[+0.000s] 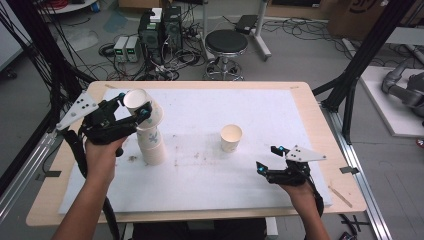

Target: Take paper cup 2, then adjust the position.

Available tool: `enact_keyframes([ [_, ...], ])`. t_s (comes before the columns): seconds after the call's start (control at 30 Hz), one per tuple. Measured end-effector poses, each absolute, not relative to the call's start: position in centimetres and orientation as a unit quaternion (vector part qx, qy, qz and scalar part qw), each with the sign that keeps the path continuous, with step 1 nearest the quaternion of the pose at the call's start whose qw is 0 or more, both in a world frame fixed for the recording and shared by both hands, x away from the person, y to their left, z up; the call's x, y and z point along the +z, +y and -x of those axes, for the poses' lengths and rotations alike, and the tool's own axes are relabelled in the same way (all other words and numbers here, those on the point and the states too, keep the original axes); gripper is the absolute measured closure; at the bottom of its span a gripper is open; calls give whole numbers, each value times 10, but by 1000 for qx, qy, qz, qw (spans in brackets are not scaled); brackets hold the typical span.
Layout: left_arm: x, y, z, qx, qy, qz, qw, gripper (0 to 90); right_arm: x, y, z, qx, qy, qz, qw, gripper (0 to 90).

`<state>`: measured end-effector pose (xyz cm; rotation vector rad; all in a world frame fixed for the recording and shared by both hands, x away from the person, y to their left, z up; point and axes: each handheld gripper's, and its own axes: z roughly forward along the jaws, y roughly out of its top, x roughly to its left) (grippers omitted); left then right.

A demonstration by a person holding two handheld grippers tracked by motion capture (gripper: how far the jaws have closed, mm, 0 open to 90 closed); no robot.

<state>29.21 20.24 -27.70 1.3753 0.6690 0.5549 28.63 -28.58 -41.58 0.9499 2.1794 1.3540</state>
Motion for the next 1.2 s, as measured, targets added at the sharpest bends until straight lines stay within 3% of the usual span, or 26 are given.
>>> enact_keyframes([
  [0.33,-299,173,-289,178,255,-648,696,338,-415,-284,-290,489,779,-339,198,200],
  [0.87,-324,146,-285,145,232,-679,682,338,-409,-275,-290,507,781,-317,182,200],
  [1.2,-345,127,-283,122,222,-698,670,340,-406,-260,-284,530,791,-276,132,199],
])
